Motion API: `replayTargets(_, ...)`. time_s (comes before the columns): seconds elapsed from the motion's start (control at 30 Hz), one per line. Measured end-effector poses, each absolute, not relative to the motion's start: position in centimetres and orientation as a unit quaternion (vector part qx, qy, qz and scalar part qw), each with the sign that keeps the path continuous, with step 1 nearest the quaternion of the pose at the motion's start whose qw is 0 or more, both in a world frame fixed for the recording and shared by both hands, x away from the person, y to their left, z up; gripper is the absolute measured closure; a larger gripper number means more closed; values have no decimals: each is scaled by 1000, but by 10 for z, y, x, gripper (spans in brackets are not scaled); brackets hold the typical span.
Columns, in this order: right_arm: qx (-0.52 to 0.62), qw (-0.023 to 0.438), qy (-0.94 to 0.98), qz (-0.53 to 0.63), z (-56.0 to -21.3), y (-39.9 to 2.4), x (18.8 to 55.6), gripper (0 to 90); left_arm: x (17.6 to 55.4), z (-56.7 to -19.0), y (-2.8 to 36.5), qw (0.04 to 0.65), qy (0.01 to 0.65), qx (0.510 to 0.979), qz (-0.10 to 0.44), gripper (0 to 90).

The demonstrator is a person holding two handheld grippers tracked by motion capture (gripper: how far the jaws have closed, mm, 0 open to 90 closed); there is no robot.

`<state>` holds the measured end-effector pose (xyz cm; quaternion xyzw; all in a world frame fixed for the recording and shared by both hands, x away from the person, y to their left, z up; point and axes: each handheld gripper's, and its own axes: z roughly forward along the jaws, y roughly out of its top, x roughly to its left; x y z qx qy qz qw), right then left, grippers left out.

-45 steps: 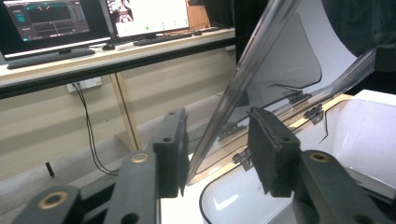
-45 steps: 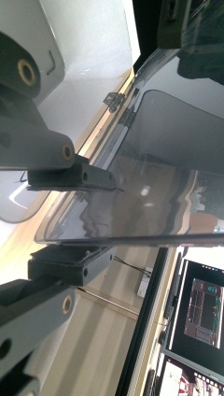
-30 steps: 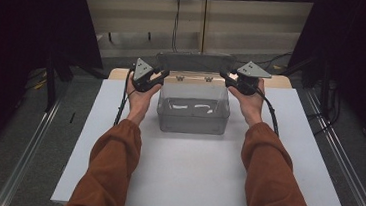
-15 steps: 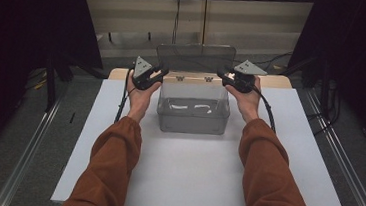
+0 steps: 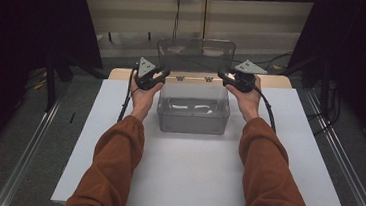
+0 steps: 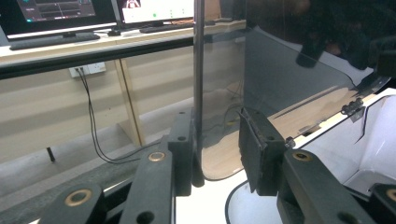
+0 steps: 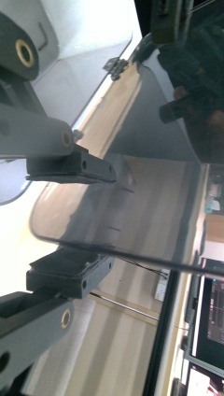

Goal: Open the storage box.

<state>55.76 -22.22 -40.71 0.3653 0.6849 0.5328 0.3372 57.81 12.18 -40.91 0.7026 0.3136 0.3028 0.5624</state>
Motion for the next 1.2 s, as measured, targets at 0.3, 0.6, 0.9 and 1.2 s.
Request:
replayTargets(0.3,366,335,687,531,-409,-222,560,606,582,-411,118,552,321,706,306,661)
replayTargets(0.6,372,327,686,532,-410,-220,565,573,586,-413,116,561,338,699,286,625)
replayTargets(0.9,382,319,680,538,-412,-217,571,513,587,-411,117,567,356,699,251,503)
replayTargets(1.2,390,319,677,537,-413,-213,574,456,587,-413,110,561,359,701,255,401)
